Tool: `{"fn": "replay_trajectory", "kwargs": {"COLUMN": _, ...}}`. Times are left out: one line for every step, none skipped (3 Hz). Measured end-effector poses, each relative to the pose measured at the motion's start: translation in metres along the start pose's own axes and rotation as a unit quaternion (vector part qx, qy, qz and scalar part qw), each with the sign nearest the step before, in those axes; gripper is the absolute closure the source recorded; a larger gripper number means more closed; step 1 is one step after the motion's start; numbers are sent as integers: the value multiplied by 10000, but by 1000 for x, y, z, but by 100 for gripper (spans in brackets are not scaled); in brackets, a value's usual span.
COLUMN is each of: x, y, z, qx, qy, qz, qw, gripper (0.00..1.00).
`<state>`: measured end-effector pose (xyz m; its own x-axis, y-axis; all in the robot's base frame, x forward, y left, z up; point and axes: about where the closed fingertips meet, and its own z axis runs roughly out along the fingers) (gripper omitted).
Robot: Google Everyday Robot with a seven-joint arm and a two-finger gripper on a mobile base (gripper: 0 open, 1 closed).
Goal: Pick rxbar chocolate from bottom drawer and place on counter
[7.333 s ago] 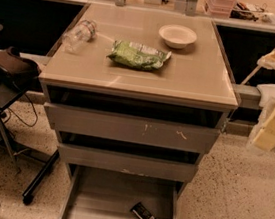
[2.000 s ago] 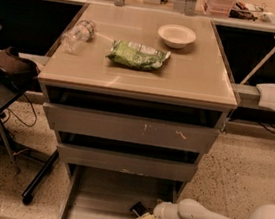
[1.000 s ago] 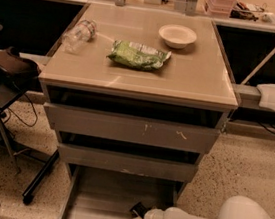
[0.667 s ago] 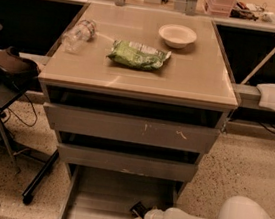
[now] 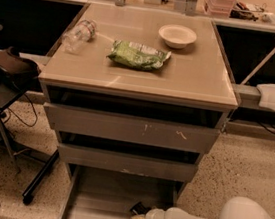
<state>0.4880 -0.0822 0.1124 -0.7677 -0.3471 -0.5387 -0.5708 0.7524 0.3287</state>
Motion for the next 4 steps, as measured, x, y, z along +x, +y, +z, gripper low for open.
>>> {"fn": "replay_trajectory", "kwargs": {"x": 0, "y": 0, "z": 0, "qx": 0, "qy": 0, "qz": 0, "qw": 10000, "gripper": 65}}
{"fn": "replay_trajectory", "kwargs": {"x": 0, "y": 0, "z": 0, "qx": -1, "qy": 0, "qz": 0, "qw": 10000, "gripper": 89}}
{"fn": "replay_trajectory", "kwargs": {"x": -4, "y": -1, "z": -6, "qx": -1, "qy": 0, "qz": 0, "qw": 10000, "gripper": 100}}
{"fn": "replay_trajectory", "kwargs": {"x": -5, "y": -1, "z": -7, "qx": -1, "qy": -1, "qz": 1, "qw": 10000, "gripper": 100}}
